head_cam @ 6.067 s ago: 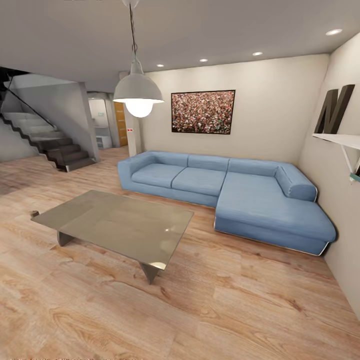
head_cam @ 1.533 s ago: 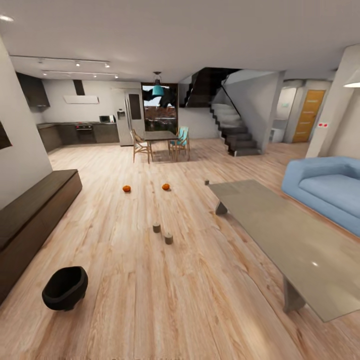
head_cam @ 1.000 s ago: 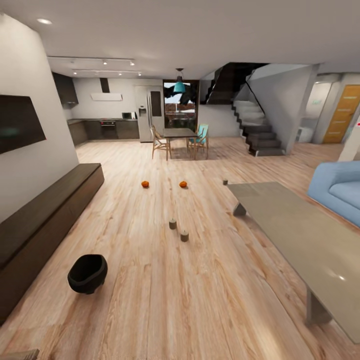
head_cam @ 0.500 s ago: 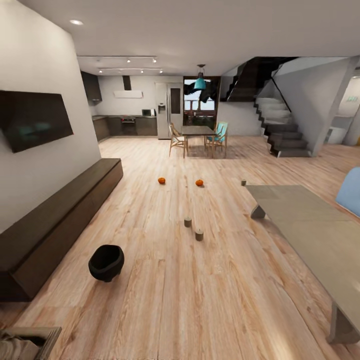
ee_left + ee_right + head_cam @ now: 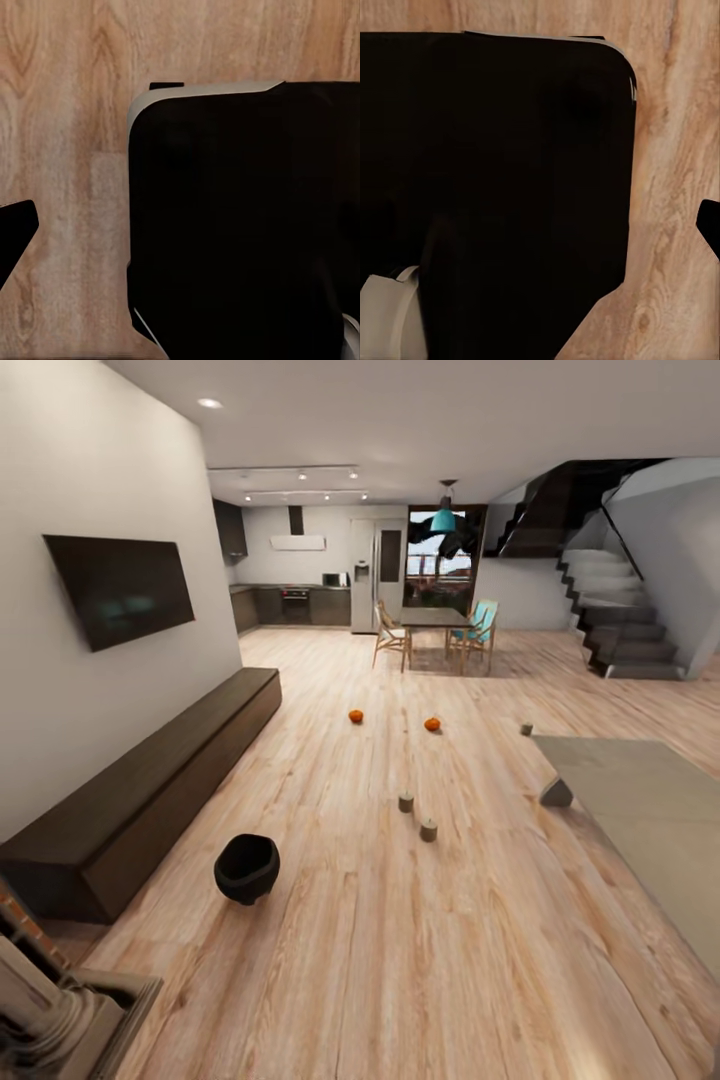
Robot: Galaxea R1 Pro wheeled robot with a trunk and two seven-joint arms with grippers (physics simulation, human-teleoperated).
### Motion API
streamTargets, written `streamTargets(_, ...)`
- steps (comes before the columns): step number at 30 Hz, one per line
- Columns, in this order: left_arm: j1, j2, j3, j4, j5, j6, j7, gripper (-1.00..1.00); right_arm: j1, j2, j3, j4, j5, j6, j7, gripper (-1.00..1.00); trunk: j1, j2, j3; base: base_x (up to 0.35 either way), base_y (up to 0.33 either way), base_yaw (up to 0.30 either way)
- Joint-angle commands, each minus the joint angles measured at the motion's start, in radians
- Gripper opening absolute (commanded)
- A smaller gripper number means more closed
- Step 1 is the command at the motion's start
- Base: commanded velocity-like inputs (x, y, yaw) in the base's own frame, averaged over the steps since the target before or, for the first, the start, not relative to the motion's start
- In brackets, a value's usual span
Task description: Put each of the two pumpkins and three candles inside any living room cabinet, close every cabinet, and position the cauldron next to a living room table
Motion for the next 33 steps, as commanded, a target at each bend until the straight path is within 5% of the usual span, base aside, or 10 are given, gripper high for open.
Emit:
streamTargets(1, 0.000, 0.000, 0.000, -0.001, 0.000, -0.002, 0.001, 1.00, -0.001, 0.000, 0.000, 0.003, 0.000, -0.006, -0.001, 1.00, 0.000, -0.001, -0.002, 0.000, 0.000, 0.244)
streamTargets(25, 0.000, 0.000, -0.003, -0.001, -0.006, -0.002, 0.001, 1.00, -0.001, -0.002, 0.000, 0.003, 0.001, -0.007, -0.001, 1.00, 0.000, -0.001, -0.025, 0.000, 0.000, 0.244)
streamTargets(33, 0.000, 0.000, -0.003, -0.001, -0.007, -0.002, 0.001, 1.00, -0.001, -0.003, 0.000, 0.003, 0.001, -0.008, -0.001, 1.00, -0.031, 0.055, -0.008, 0.000, 0.000, 0.244)
